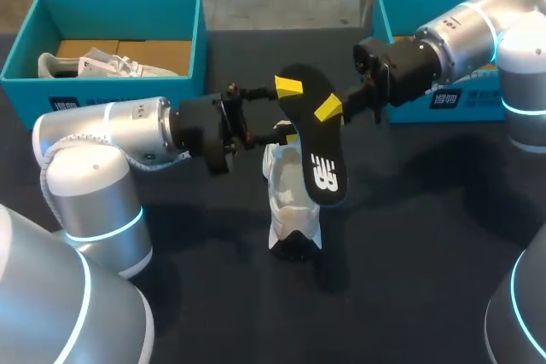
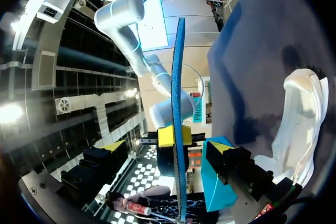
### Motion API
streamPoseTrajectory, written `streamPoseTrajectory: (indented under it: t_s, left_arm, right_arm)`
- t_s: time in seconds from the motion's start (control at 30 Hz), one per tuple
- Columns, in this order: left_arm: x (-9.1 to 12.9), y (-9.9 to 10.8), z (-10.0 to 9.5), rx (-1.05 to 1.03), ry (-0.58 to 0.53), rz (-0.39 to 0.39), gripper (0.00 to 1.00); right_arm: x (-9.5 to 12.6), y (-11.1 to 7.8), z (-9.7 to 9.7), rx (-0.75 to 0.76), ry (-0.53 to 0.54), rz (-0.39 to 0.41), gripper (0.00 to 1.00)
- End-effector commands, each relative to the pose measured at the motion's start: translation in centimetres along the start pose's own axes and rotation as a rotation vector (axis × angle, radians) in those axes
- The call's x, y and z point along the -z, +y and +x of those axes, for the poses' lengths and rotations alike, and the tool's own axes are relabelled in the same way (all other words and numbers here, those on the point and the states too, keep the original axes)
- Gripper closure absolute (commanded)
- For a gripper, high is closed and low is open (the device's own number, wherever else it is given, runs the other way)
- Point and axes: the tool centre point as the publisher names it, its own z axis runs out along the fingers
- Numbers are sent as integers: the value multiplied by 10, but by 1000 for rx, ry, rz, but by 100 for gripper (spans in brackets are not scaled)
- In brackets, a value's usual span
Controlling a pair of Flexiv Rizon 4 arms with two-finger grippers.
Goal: Take the shoe out of the shoebox, open the shoe tongue, remove and reinsert the insole, then place the shoe into the shoebox
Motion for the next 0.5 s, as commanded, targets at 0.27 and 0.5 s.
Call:
streamPoseTrajectory:
  t_s: [0.27, 0.5]
  left_arm:
    - [-1, 0, 3, 9, -2, -14, 36]
    - [0, 1, 3, 9, 2, -14, 53]
  right_arm:
    - [-4, 3, -1, 10, -3, 25, 100]
    - [-4, 2, -1, 14, -5, 33, 100]
